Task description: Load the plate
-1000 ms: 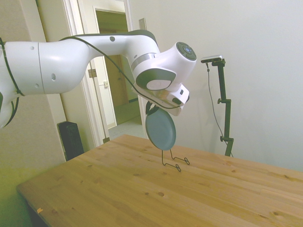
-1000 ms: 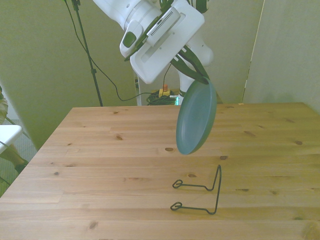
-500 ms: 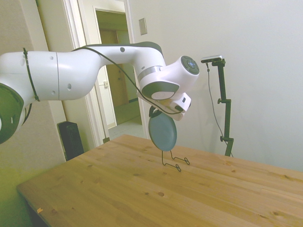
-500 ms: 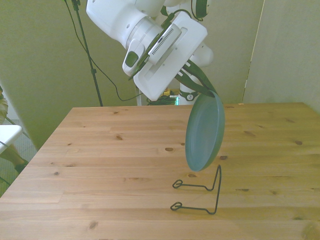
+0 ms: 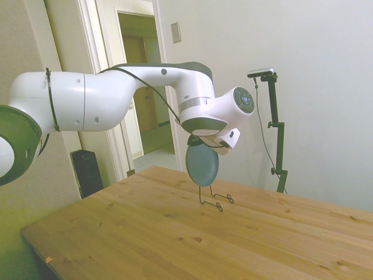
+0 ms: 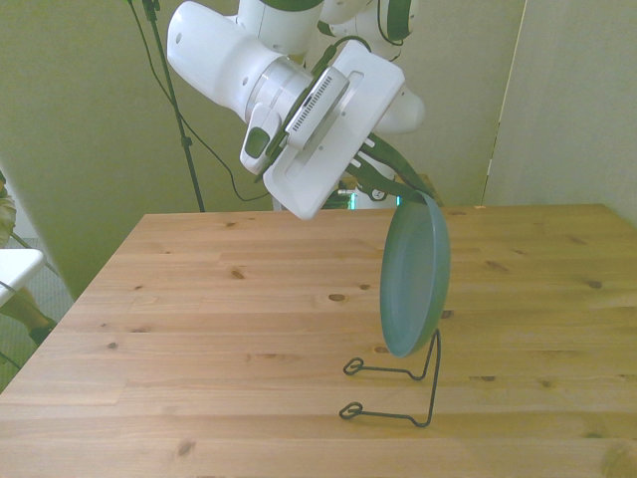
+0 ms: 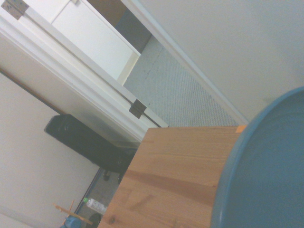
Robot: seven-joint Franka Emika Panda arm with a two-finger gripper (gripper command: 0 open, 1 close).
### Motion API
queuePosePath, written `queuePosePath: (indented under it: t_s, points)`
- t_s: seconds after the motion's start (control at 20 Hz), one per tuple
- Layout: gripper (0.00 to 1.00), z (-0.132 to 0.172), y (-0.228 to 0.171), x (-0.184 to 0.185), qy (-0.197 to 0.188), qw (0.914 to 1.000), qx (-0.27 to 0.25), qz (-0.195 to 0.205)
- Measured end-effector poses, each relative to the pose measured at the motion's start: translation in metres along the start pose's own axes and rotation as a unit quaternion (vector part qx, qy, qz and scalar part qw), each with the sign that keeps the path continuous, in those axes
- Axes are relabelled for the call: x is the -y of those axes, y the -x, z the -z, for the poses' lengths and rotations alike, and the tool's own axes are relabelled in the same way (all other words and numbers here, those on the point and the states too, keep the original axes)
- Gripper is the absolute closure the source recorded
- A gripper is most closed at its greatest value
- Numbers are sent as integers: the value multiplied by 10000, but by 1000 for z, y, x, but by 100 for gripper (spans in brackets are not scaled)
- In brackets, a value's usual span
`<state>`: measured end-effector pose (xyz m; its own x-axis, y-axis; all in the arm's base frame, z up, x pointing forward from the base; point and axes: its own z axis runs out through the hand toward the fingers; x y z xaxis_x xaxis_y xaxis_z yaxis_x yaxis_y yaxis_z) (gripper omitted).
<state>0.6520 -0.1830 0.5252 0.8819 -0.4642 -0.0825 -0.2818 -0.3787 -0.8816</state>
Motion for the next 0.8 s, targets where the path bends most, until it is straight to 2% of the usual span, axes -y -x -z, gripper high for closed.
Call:
queuePosePath:
  t_s: [0.3, 0.8]
  points:
    - [100, -6, -10, -15, -208, 9998, -50, -36]
    - [100, -20, -23, -38, -253, 9996, -98, -87]
